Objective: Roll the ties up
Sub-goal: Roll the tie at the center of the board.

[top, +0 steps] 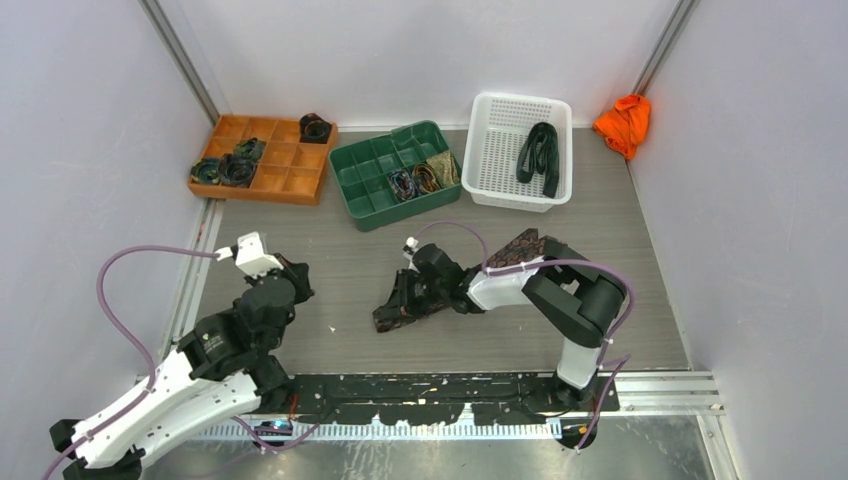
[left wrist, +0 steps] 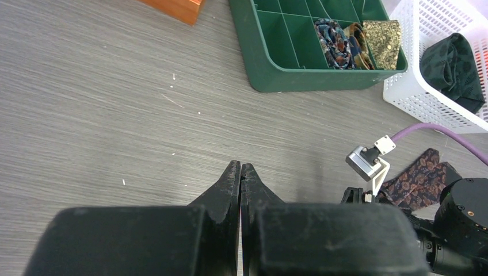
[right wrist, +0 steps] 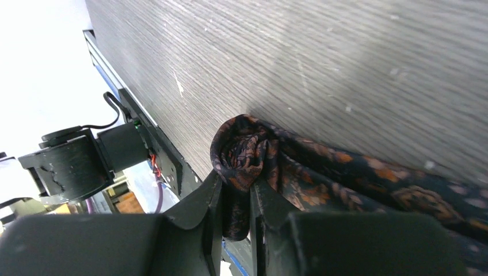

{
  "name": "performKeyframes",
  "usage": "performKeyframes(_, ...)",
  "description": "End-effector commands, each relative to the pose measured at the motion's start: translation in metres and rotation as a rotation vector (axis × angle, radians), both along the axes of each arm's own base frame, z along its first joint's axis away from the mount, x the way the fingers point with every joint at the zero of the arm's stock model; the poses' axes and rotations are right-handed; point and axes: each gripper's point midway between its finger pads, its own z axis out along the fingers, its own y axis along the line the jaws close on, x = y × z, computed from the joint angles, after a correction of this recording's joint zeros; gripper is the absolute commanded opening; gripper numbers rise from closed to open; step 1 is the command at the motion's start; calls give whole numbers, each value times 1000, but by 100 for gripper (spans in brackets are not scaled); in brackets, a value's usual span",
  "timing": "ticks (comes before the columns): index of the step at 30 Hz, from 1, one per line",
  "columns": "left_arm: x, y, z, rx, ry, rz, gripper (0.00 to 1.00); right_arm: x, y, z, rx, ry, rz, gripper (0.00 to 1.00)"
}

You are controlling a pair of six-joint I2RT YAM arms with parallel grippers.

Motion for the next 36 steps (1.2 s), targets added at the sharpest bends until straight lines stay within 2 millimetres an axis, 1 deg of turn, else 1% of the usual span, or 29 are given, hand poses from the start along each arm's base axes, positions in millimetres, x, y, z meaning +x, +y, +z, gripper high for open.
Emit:
performKeyframes(1,8,-14,24,-69,-56,-21,0,10,-14,10,49,-5,-32,16)
performKeyframes(2,9,-16,23,-69,-54,-25,0,10,-17,8,41,-3,-34,18)
performKeyframes(6,11,-24,20,-71,-43,-47,0,10,-28,-1,-24,-10,-32,34)
performKeyframes(9,12,-30,17,-68,-33,-61,0,10,-30,2,-35,-23,-32,40)
performKeyframes(12,14,-35,15,-66,-27,-74,0,10,-32,8,-34,-40,-33,45)
performKeyframes(18,16,-40,10,-61,-15,-87,0,10,-41,19,-74,-73,-29,48)
performKeyframes(21,16,-42,8,-63,-10,-90,0,13,-50,22,-123,-97,-38,50)
performKeyframes(25,15,-42,6,-64,-6,-94,0,15,-67,16,-230,-123,-42,50)
performKeyframes(32,14,-40,4,-66,-7,-93,0,29,-84,6,-371,-181,-54,50)
performKeyframes(34,13,-38,2,-64,-5,-86,0,33,-88,4,-408,-198,-61,50)
performKeyframes(36,12,-32,1,-63,-6,-65,0,35,-88,6,-421,-209,-55,49)
